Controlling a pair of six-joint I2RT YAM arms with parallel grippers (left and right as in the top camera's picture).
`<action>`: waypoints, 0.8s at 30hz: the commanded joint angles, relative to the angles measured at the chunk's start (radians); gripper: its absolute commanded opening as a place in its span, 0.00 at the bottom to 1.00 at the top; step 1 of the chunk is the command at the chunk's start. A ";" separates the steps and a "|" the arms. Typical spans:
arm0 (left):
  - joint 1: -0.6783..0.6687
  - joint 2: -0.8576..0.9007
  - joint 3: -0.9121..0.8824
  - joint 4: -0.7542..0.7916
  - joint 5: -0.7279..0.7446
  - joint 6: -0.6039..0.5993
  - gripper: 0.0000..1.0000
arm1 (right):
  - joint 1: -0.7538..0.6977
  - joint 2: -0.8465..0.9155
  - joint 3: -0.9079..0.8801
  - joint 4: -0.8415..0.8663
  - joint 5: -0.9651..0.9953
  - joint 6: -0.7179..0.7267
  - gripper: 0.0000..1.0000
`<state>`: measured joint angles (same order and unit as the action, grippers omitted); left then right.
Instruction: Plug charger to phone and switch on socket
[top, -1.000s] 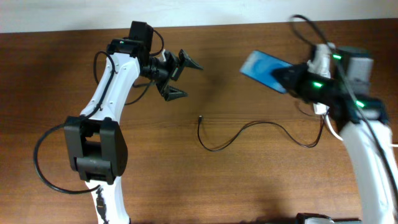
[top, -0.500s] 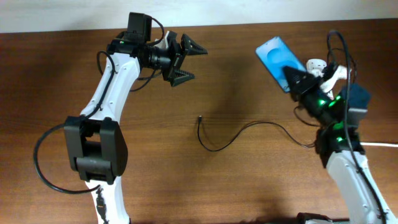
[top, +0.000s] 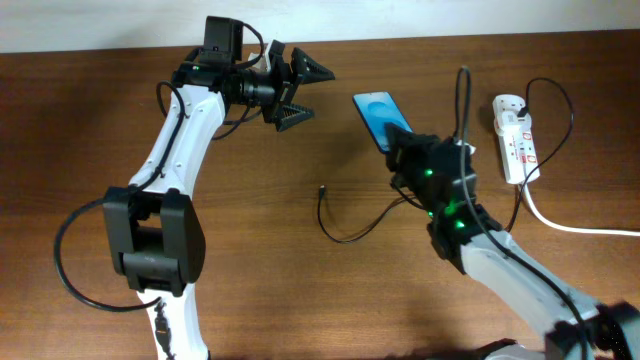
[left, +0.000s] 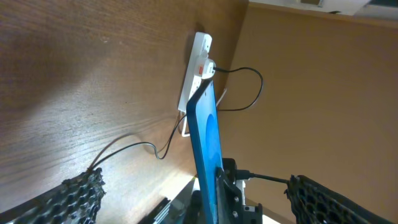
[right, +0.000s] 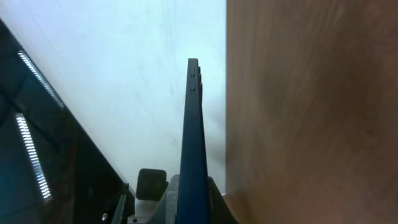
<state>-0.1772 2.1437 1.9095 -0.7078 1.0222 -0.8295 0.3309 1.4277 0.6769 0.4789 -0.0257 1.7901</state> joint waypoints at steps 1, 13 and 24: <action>0.000 -0.001 0.014 0.019 0.011 0.016 0.96 | 0.046 0.058 0.092 0.045 0.029 0.037 0.04; -0.031 -0.001 0.014 0.181 -0.011 -0.105 0.78 | 0.147 0.082 0.191 0.058 -0.018 0.037 0.04; -0.063 -0.001 0.014 0.260 -0.019 -0.195 0.50 | 0.175 0.082 0.193 0.061 -0.030 0.037 0.04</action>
<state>-0.2348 2.1437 1.9095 -0.4618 1.0039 -1.0012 0.4889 1.5158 0.8391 0.5278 -0.0444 1.8294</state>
